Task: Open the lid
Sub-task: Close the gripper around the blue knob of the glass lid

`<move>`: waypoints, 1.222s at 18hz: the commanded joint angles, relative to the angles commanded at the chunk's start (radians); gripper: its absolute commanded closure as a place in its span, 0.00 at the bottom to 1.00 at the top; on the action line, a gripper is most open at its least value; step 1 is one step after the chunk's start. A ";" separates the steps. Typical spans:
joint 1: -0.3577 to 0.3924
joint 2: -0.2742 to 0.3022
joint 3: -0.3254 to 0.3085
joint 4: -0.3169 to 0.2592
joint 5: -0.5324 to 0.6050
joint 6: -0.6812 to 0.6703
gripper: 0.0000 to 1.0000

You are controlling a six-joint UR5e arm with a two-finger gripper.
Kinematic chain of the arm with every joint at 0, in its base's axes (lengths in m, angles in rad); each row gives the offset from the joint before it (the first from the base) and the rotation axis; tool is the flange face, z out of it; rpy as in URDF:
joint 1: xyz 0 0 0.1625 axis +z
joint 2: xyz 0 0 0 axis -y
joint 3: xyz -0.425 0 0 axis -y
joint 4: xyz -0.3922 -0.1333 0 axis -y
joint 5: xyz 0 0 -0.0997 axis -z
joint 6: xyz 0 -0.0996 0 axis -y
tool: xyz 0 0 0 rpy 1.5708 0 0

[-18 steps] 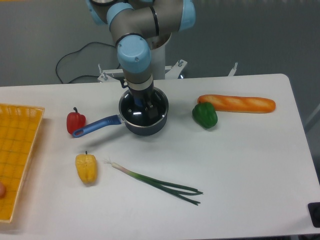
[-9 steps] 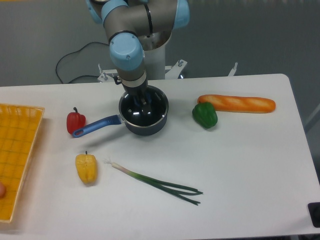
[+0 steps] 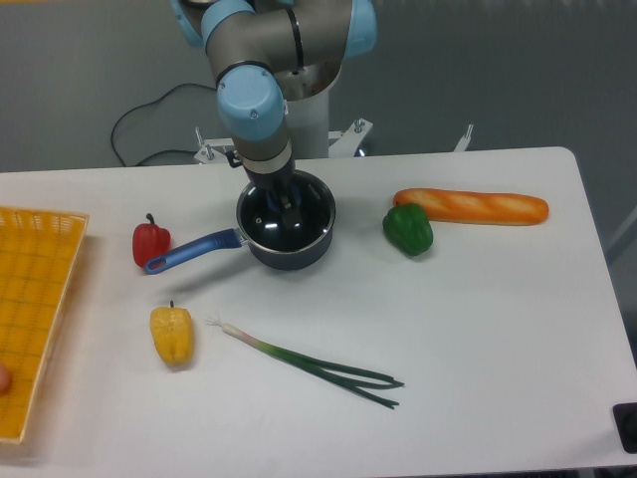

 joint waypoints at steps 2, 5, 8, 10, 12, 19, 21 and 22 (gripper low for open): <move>0.000 0.000 -0.008 0.002 0.000 0.000 0.00; 0.002 0.002 -0.011 0.002 0.000 0.002 0.00; 0.002 0.000 -0.011 0.002 0.000 0.003 0.00; 0.002 0.002 -0.011 0.002 0.002 0.003 0.07; 0.002 0.002 -0.009 0.002 0.002 0.003 0.16; 0.002 -0.006 0.001 -0.002 0.002 0.005 0.28; 0.002 -0.008 0.003 -0.002 0.003 0.002 0.33; 0.002 -0.011 0.005 -0.003 0.003 0.002 0.38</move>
